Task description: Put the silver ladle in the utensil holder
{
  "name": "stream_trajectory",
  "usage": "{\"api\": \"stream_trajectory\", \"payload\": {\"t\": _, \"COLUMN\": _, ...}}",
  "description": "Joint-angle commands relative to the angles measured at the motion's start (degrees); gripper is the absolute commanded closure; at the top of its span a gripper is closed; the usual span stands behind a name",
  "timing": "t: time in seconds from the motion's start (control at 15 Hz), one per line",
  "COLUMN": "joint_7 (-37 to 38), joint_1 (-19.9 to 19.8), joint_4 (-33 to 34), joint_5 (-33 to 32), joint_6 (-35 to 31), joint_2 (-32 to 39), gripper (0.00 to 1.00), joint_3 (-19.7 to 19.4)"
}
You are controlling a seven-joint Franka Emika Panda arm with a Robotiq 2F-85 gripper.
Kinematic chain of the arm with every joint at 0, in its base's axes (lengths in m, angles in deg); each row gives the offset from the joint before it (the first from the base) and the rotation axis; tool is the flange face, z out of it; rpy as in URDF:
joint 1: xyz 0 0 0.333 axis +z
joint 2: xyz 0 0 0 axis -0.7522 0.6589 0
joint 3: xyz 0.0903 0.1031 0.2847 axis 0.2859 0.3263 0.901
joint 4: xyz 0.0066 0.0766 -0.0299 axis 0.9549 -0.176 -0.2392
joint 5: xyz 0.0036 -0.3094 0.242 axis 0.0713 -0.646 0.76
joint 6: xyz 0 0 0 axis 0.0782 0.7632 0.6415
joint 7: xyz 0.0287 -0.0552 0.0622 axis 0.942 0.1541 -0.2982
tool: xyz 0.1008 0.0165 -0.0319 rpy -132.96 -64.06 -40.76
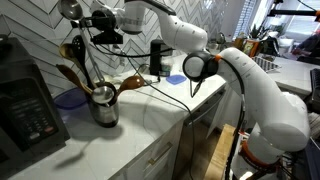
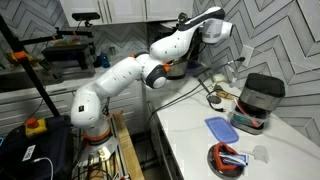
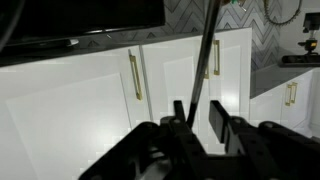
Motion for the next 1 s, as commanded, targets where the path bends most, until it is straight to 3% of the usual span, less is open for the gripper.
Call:
{"api": "stream_trajectory", "payload": {"t": 0.0, "joint_7": -1.6, "joint_1": 0.3, "joint_4": 0.0, "joint_5": -1.2, "joint_6": -0.9, "joint_2": -0.9, "gripper": 0.36, "joint_3": -0.8}}
{"api": "stream_trajectory", "payload": {"t": 0.33, "joint_7": -2.0, "joint_1": 0.4, "joint_4": 0.0, "joint_5": -1.6, "joint_6": -1.1, "joint_2": -1.3, "gripper": 0.01, "joint_3": -1.1}}
{"api": "stream_trajectory", "payload": {"t": 0.93, "joint_7": -1.9, "joint_1": 2.6, "joint_4": 0.0, "joint_5": -5.2, "joint_6": -1.8, "joint_2": -1.9, "gripper": 0.00, "joint_3": -1.6}}
